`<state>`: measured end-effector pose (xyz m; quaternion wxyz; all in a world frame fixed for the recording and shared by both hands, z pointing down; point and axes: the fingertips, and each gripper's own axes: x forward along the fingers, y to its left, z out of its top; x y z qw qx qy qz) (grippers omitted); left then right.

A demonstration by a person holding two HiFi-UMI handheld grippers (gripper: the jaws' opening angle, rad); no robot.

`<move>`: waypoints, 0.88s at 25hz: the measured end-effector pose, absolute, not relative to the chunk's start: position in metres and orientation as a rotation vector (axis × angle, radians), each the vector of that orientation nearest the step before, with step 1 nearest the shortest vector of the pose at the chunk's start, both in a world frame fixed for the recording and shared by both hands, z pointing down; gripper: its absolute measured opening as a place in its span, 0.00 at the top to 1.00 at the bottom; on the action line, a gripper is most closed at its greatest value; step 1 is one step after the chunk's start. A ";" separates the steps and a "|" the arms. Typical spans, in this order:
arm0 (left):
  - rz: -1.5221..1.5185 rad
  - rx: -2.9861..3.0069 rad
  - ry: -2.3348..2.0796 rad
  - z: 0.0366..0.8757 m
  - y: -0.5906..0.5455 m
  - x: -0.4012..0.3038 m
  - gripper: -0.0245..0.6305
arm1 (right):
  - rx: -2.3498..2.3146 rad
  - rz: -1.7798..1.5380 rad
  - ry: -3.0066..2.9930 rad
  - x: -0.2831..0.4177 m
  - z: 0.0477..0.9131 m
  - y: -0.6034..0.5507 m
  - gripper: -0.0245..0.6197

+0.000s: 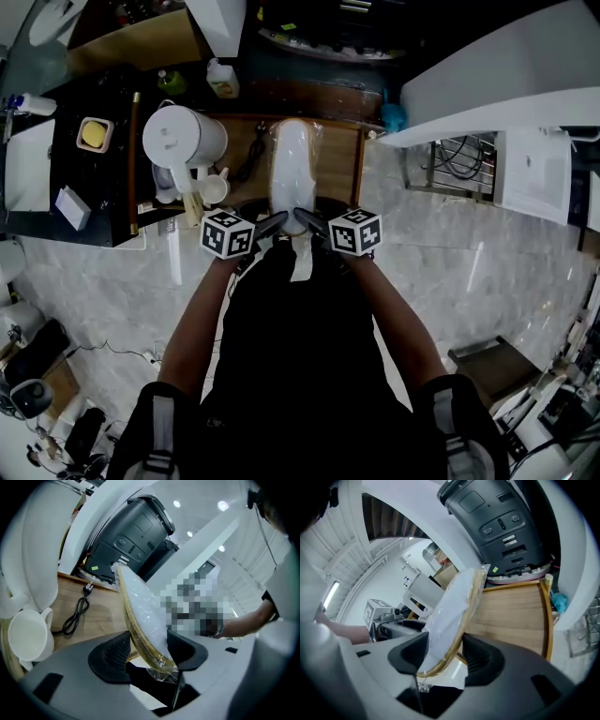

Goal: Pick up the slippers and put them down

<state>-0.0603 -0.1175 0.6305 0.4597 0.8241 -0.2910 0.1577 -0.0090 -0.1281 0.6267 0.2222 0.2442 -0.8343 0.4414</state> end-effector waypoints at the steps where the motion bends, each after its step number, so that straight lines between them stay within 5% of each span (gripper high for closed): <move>1: 0.371 2.027 -0.719 0.627 -0.115 -0.060 0.58 | 0.683 1.227 -2.312 -0.009 0.623 -0.125 0.61; 22: 0.319 2.212 -0.736 0.532 -0.073 -0.044 0.59 | 0.804 1.187 -2.498 0.011 0.533 -0.078 0.61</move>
